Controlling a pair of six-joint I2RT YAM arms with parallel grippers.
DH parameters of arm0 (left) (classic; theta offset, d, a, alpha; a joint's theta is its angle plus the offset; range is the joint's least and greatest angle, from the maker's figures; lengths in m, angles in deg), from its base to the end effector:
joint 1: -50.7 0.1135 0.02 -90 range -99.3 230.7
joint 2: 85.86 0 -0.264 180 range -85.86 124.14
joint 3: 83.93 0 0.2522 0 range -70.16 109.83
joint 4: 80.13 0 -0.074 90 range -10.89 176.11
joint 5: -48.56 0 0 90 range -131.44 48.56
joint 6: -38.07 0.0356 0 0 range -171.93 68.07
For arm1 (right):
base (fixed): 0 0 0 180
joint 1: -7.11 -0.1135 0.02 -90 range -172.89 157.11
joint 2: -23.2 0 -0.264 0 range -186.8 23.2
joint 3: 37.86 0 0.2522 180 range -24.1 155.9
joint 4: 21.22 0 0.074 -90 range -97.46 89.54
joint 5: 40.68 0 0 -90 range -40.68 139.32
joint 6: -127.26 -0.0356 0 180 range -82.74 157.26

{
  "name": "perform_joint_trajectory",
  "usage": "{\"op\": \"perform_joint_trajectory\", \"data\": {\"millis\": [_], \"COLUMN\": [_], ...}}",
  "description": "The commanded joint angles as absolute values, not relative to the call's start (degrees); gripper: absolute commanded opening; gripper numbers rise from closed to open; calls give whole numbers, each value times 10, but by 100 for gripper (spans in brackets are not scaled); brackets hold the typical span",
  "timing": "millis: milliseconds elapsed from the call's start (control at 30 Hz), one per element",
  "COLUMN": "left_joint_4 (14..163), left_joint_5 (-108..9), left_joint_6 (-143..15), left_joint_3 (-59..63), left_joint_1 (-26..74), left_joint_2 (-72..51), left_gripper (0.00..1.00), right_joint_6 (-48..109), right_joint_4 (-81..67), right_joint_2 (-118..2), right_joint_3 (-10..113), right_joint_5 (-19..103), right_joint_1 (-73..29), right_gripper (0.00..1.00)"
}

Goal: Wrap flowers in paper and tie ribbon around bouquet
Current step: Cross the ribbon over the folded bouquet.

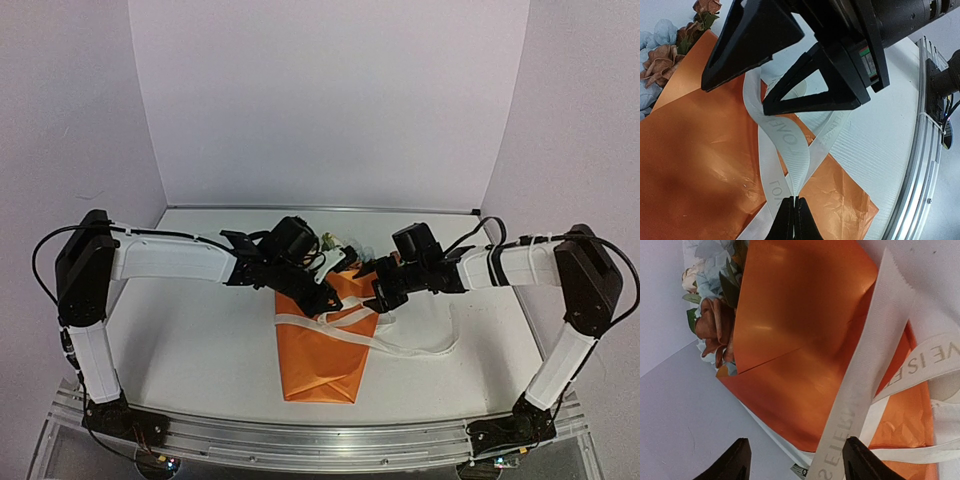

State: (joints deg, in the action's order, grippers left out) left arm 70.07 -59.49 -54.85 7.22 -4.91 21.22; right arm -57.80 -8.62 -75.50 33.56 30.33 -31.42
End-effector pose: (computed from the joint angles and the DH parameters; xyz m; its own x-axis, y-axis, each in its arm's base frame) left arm 0.2255 -0.3490 0.2194 -0.4501 0.5719 -0.6858 0.8850 0.3882 -0.2571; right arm 0.2796 0.2375 0.1898 -0.7371 0.6171 0.2755 0.5688 0.3463 0.7460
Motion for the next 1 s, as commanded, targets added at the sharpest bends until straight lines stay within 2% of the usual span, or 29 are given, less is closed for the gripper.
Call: {"op": "perform_joint_trajectory", "data": {"millis": [0, 233, 433, 600, 767, 867, 967], "left_joint_4": [708, 710, 714, 710, 706, 706, 709], "left_joint_5": [-595, -582, -587, -599, -600, -600, -600], "left_joint_6": [-538, -540, -542, -539, -538, -538, -542], "left_joint_3": [77, 73, 67, 65, 63, 63, 58], "left_joint_1": [-52, -52, -52, -52, -52, -52, -52], "left_joint_2": [213, 210, 208, 211, 208, 207, 205], "left_gripper": [0, 0, 0, 0, 0, 0, 0], "right_joint_6": [-629, -629, -642, -666, -691, -693, -679], "right_joint_4": [-139, -142, -151, -178, -210, -216, -217], "right_joint_2": [-757, -746, -736, -751, -767, -767, -765], "right_joint_3": [314, 284, 273, 286, 289, 285, 285], "right_joint_5": [315, 315, 319, 314, 310, 315, 322], "right_joint_1": [-323, -323, -328, -331, -336, -337, -337], "right_gripper": [60, 59, 65, 61, 49, 37, 17]}}
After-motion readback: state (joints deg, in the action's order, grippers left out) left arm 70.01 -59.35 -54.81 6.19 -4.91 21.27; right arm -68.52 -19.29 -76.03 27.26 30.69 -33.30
